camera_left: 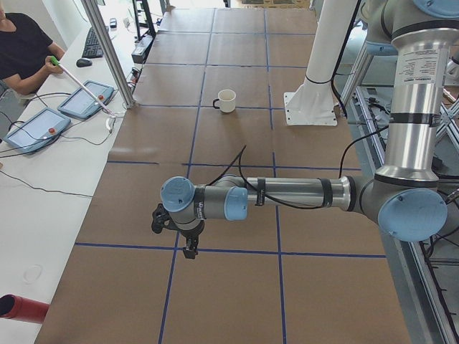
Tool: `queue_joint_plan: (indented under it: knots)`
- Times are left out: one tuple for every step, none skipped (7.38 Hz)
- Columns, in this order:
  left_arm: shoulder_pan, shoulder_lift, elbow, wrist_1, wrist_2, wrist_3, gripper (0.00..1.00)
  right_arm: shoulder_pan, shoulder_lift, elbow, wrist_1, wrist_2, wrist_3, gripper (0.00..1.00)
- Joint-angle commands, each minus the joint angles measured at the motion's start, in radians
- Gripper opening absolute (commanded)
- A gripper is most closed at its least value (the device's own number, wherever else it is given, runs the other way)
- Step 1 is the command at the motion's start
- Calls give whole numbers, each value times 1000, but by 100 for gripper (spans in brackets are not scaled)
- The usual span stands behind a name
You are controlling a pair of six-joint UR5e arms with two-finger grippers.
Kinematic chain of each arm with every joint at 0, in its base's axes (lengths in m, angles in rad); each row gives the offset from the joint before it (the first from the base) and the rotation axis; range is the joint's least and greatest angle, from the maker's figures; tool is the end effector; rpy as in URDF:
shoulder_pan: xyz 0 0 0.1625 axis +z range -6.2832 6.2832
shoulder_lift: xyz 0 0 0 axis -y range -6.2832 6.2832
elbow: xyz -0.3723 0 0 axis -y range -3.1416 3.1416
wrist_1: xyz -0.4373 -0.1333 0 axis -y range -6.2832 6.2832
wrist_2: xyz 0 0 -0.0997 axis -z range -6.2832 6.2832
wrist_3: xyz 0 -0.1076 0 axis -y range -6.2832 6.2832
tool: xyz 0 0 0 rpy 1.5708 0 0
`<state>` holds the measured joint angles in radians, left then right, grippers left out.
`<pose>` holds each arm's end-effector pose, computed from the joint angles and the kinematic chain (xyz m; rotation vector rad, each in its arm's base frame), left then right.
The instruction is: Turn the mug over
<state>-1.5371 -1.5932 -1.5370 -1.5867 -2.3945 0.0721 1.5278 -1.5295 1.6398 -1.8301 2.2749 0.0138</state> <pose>-0.0359 -0.5472 0.6124 0.0201 0.8238 0.1016 0.0405 -0.5387 0.5823 -0.1627 -0.6984 0.0245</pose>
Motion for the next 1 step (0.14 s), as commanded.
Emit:
queue_joint_plan:
  knots:
    - [0,1,1,-1,0,0,100,0,0,0,0,0,0,100]
